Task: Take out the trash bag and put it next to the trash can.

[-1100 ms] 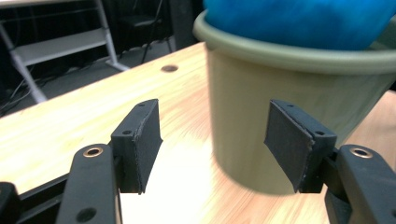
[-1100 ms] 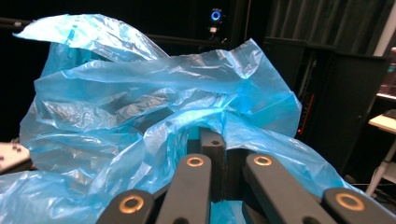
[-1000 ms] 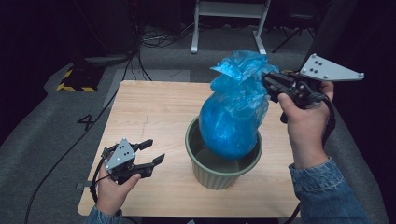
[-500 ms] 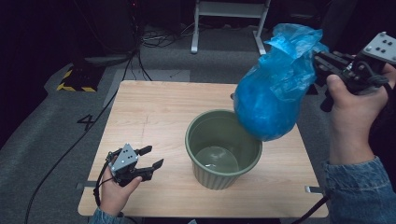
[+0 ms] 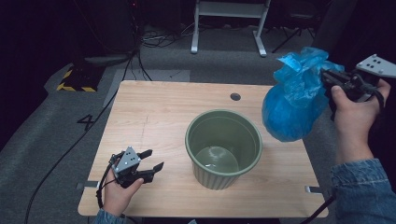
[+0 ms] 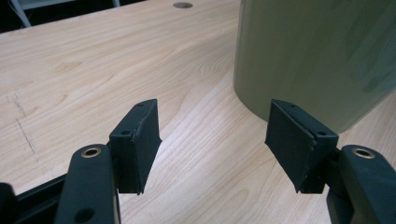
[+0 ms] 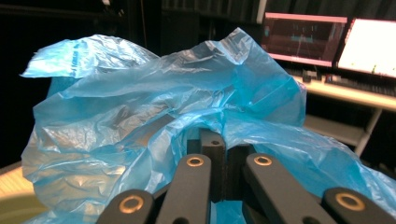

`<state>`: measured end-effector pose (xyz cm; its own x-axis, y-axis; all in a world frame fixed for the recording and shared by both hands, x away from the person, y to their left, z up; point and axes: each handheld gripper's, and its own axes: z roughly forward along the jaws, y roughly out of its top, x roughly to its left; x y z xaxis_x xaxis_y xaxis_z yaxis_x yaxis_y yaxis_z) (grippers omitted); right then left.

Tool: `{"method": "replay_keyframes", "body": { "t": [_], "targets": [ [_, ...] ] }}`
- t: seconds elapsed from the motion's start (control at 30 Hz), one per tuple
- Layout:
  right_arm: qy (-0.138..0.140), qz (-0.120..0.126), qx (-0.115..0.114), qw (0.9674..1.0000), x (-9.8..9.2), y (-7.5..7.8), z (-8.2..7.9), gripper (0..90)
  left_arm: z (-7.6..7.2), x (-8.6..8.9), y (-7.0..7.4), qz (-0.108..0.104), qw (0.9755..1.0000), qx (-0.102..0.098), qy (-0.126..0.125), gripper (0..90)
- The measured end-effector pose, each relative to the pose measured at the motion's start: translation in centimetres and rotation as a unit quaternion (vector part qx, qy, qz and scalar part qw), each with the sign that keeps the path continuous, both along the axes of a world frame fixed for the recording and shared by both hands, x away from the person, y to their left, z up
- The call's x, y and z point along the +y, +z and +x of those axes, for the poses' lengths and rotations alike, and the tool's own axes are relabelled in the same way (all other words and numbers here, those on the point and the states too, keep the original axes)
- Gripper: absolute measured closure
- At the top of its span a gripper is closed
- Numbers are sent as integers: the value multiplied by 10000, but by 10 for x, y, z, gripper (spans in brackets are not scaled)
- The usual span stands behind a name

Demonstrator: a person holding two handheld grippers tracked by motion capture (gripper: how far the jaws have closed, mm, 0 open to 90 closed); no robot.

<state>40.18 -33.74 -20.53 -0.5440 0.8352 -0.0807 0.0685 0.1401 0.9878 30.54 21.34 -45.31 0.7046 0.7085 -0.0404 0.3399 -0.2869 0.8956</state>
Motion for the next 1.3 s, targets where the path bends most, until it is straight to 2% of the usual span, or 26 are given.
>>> {"method": "replay_keyframes", "body": {
  "t": [0.17, 0.3, 0.33, 0.37, 0.63, 0.67, 0.83, 0.9, 1.07, 1.17, 1.3],
  "targets": [
    [-24, -45, 296, 9995, -2, -31, 14, 900, -1, 4, -7, 88, 9999, 115, 87, 337],
    [48, -70, 492, 9988, 5, -53, 23, 900, -3, 8, -12, 163, 9996, 187, 139, 330],
    [48, -70, 492, 9988, 5, -53, 23, 900, -3, 8, -12, 163, 9996, 187, 139, 330],
    [127, -83, 585, 9982, 11, -63, 27, 900, -4, 10, -13, 174, 9995, 216, 175, 329],
    [418, -183, 783, 9959, 35, -84, 39, 900, -13, 19, -17, 177, 9990, 271, 298, 328],
    [481, -249, 856, 9949, 42, -91, 42, 900, -16, 22, -19, 177, 9989, 289, 335, 328],
    [588, -286, 983, 9930, 47, -102, 43, 900, -20, 27, -21, 147, 9984, 335, 427, 327],
    [615, -279, 1023, 9925, 47, -105, 41, 844, -20, 27, -21, 149, 9984, 340, 437, 327],
    [423, -347, 1010, 9934, 41, -105, 29, 572, -18, 23, -21, 136, 9985, 347, 392, 327],
    [339, -447, 1035, 9930, 35, -102, 19, 500, -17, 21, -21, 127, 9987, 344, 360, 327],
    [313, -655, 1020, 9921, 28, -99, 3, 458, -16, 19, -21, 123, 9988, 342, 341, 327]
  ]
}}
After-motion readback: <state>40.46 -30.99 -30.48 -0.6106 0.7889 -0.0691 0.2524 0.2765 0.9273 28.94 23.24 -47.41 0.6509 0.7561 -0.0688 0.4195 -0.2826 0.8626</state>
